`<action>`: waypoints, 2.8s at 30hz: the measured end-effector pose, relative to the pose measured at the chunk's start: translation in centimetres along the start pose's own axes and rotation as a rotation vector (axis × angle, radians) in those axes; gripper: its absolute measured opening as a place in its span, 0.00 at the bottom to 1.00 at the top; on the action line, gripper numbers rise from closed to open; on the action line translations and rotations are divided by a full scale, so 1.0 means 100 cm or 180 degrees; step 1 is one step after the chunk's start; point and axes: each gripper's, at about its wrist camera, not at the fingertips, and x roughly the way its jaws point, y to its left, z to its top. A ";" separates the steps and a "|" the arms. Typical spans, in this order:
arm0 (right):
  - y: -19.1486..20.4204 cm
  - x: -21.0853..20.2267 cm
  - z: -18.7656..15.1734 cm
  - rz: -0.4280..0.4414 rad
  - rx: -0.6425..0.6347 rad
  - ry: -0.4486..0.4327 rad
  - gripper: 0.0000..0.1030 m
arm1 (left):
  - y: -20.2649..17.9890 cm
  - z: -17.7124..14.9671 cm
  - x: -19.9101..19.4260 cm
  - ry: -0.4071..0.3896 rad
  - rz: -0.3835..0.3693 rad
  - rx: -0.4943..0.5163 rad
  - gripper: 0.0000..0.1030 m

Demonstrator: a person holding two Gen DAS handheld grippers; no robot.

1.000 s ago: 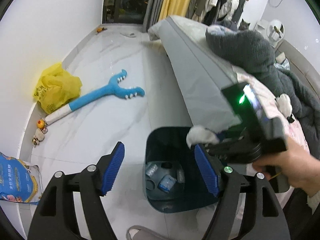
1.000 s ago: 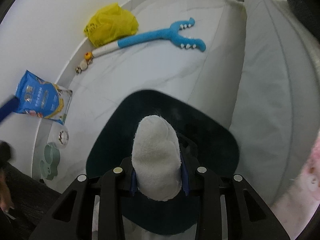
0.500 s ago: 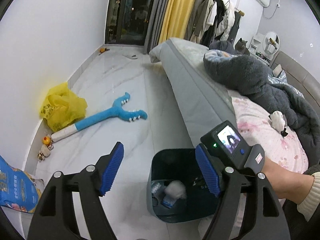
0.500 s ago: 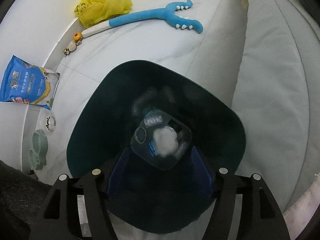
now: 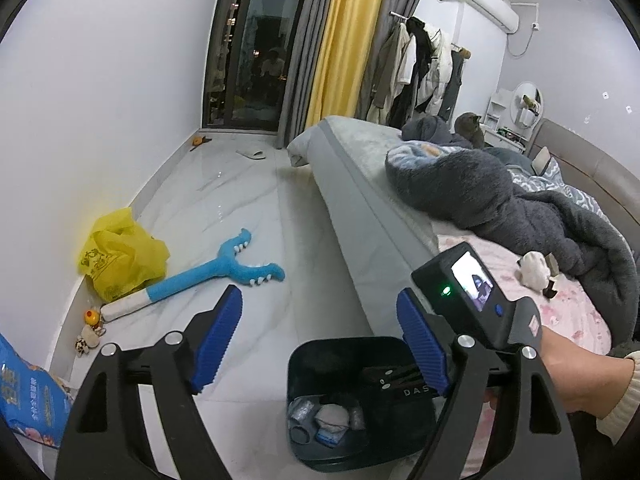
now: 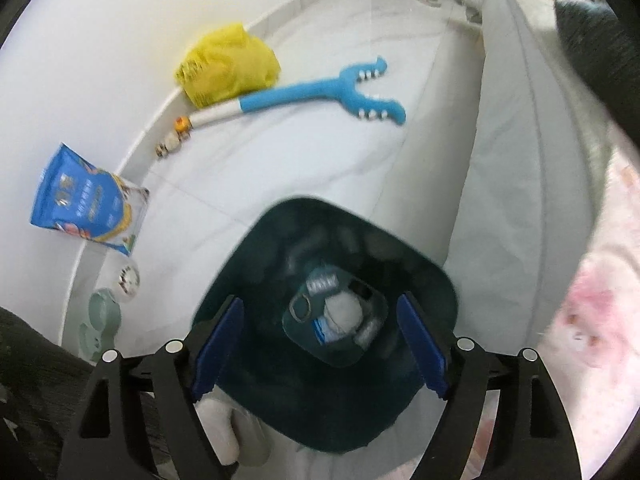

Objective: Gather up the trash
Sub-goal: 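Open the right tool over the green bin to drop the sock, then move both open tools back over the remaining sock on the bed, then grasp the rolled white sock with the left tool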

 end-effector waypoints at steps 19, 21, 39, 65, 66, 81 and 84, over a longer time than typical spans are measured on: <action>-0.054 -0.102 -0.019 -0.0082 0.0223 -0.0857 0.85 | -0.064 0.009 0.021 0.0000 -0.0289 0.0211 0.84; -0.063 -0.108 -0.024 -0.0106 0.0256 -0.0906 0.86 | -0.072 0.010 0.024 0.0011 -0.0307 0.0241 0.85; -0.132 -0.169 -0.077 -0.0427 0.0209 -0.1509 0.91 | -0.145 0.030 0.036 0.0126 -0.0664 0.0519 0.92; -0.234 -0.188 -0.169 -0.0526 0.0365 -0.1727 0.96 | -0.249 0.036 0.120 0.0459 -0.1165 0.0697 0.95; -0.237 -0.187 -0.171 -0.0518 0.0369 -0.1726 0.96 | -0.254 0.035 0.124 0.0481 -0.1197 0.0711 0.95; -0.265 -0.165 -0.187 -0.0235 0.0556 -0.1623 0.96 | -0.302 0.013 0.174 0.0894 -0.1487 0.0773 0.94; -0.267 -0.162 -0.187 -0.0176 0.0553 -0.1618 0.95 | -0.309 0.008 0.185 0.0996 -0.1548 0.0750 0.94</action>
